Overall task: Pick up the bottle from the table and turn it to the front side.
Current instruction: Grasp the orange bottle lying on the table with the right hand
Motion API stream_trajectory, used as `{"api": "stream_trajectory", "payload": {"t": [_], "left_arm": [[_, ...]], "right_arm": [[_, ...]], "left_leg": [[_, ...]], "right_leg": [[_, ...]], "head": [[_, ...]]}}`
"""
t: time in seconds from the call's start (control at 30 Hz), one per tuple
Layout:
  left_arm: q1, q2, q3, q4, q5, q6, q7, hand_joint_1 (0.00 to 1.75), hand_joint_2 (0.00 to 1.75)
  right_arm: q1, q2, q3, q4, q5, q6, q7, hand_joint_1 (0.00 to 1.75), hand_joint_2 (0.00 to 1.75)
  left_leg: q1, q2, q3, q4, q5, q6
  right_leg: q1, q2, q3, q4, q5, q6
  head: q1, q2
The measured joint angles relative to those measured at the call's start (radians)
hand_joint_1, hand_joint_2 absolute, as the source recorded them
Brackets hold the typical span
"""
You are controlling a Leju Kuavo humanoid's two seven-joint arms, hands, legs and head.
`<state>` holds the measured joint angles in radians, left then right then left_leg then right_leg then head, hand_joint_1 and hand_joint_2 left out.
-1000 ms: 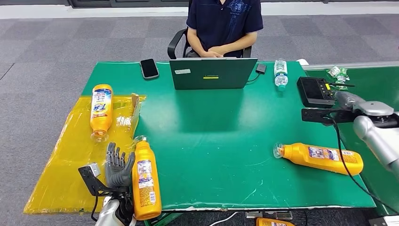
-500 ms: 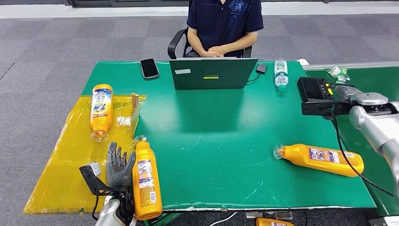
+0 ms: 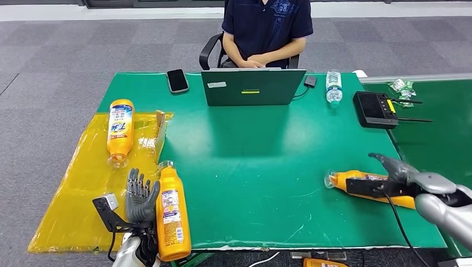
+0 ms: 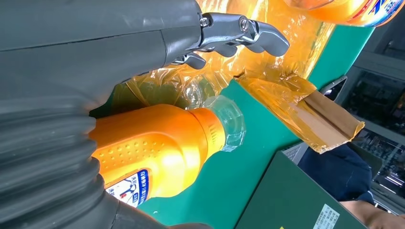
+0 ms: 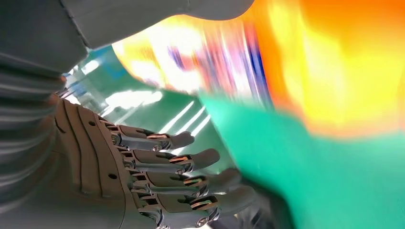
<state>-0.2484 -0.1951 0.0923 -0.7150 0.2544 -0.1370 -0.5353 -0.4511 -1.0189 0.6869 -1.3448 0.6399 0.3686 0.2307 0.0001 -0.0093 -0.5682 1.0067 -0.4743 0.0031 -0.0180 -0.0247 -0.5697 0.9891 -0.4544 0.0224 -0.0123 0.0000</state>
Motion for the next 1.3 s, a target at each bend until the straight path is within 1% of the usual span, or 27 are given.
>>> {"api": "stream_trajectory", "payload": {"t": [0.07,0.17,0.27,0.4,0.57,0.67,0.87,1.07,1.17,1.3], "left_arm": [[0.008,0.0,0.0,-0.011,0.0,0.0,0.004,0.0,1.75],[0.015,0.001,0.0,-0.024,0.0,0.001,0.01,0.0,1.75],[0.018,0.001,0.0,-0.03,0.001,0.001,0.014,0.0,1.75],[0.02,0.001,0.0,-0.032,0.001,0.0,0.014,0.0,1.75],[0.02,0.0,0.0,-0.032,0.001,0.0,0.014,0.0,1.75],[0.02,0.0,0.0,-0.032,0.001,0.0,0.014,0.0,1.75],[0.021,0.0,0.0,-0.031,0.001,0.0,0.013,0.0,1.75],[0.02,0.0,0.0,-0.031,0.006,0.0,0.012,0.0,1.75],[0.022,0.0,0.0,-0.03,0.007,0.0,0.012,0.0,1.75],[0.024,0.0,0.0,-0.03,0.009,0.0,0.011,0.0,1.75]], "right_arm": [[0.104,-0.051,-0.076,-0.087,0.005,0.011,0.004,0.0,1.75],[0.186,-0.094,-0.184,-0.169,0.029,0.062,-0.017,0.0,1.75],[0.225,-0.116,-0.254,-0.213,0.041,0.093,-0.031,0.0,1.75],[0.269,-0.156,-0.329,-0.254,0.016,0.127,-0.042,0.0,1.75],[0.277,-0.177,-0.382,-0.262,0.011,0.153,-0.056,0.0,1.75],[0.276,-0.182,-0.399,-0.262,0.02,0.16,-0.064,0.0,1.75],[0.265,-0.183,-0.411,-0.261,0.036,0.17,-0.072,0.0,1.75],[0.149,-0.16,-0.368,-0.209,0.076,0.201,-0.106,0.0,1.75],[0.126,-0.146,-0.345,-0.176,0.078,0.184,-0.111,0.0,1.75],[0.128,-0.123,-0.317,-0.128,0.079,0.14,-0.112,0.0,1.75]], "left_leg": [[0.0,0.004,-0.002,-0.001,-0.003,-0.002],[0.0,0.011,0.001,-0.001,-0.006,-0.003],[0.0,0.014,0.005,-0.001,-0.005,-0.003],[0.0,0.013,0.011,-0.001,-0.003,-0.003],[0.0,0.013,0.009,-0.001,-0.004,-0.003],[0.0,0.014,0.004,-0.001,-0.005,-0.003],[0.0,0.014,0.005,-0.001,-0.004,-0.003],[0.0,0.015,0.005,-0.001,-0.004,-0.003],[0.0,0.014,0.005,-0.001,-0.004,-0.003],[0.0,0.014,0.005,-0.001,-0.004,-0.003]], "right_leg": [[0.0,0.003,0.0,0.0,-0.002,-0.001],[0.0,0.01,0.0,0.001,-0.003,-0.002],[0.0,0.012,0.0,0.002,-0.003,-0.002],[-0.001,0.011,0.0,0.002,-0.002,-0.002],[0.0,0.012,0.0,0.002,-0.002,-0.003],[0.0,0.012,0.001,0.002,-0.003,-0.003],[0.0,0.012,0.001,0.002,-0.003,-0.003],[0.0,0.012,0.001,0.002,-0.003,-0.003],[0.0,0.012,0.001,0.003,-0.003,-0.003],[0.0,0.012,0.001,0.003,-0.003,-0.003]], "head": [[0.0,0.0],[0.0,0.0],[0.0,0.0],[0.0,0.0],[0.0,0.0],[0.0,0.0],[0.0,0.0],[0.0,0.0],[0.0,0.0],[0.0,0.0]]}}
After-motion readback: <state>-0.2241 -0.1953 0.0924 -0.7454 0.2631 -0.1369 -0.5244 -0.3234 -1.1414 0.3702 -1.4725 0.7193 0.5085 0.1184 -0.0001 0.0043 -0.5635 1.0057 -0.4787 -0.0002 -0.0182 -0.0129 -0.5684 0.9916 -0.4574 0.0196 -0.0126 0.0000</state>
